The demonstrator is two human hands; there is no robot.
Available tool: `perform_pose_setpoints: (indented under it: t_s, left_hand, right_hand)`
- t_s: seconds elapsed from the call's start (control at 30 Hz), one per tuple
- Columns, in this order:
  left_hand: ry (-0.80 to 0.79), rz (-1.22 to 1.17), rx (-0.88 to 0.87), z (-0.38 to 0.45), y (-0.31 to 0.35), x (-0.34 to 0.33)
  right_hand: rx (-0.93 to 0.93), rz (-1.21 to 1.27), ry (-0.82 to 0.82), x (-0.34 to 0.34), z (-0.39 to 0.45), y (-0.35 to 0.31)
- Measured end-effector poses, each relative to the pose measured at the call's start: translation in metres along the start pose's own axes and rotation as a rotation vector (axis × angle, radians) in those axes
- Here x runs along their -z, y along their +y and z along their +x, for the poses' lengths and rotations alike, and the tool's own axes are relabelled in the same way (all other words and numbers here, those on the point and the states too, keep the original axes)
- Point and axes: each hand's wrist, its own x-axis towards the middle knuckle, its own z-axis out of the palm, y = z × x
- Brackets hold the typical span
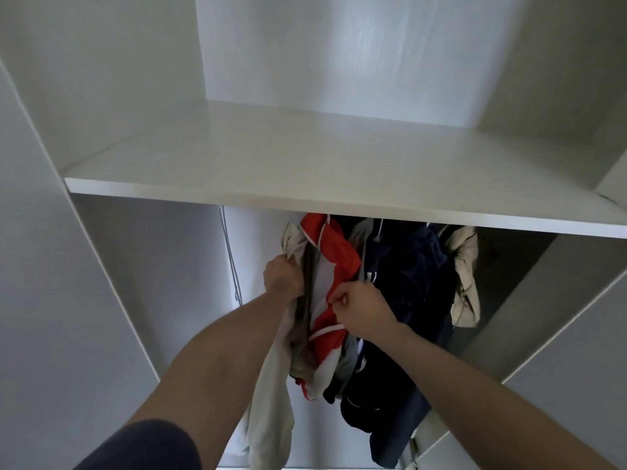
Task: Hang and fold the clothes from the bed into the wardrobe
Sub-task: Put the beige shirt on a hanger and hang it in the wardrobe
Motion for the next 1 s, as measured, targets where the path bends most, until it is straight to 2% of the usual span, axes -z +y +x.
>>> perform_pose_setpoints:
  t_s: [0.23,0.33,0.6,0.77,0.87,1.0]
  left_hand:
    - [0.176,-0.140,-0.164,0.003,-0.011,0.004]
    - [0.201,-0.156,-0.212,0.007,-0.007,0.014]
    - [0.208,-0.269,-0.257,0.004,0.001,-0.003]
    - [0.251,-0.313,-0.222,0.022,0.021,0.007]
    - [0.186,-0.249,-0.139,0.045,0.030,0.018]
    - [0.053,-0.122,-0.126,0.039,0.017,0.010]
  right_hand:
    - [-0.030,0.020,0.013,0.001,0.001,0.003]
    - [-0.067,0.040,0.013,0.001,0.001,0.006]
    - [-0.068,0.077,0.008,-0.006,0.002,0.000]
    - [-0.073,0.094,0.026,-0.006,0.002,0.003]
    - [-0.072,0.111,0.026,-0.008,0.003,0.003]
    - [-0.073,0.130,0.017,-0.012,0.002,0.002]
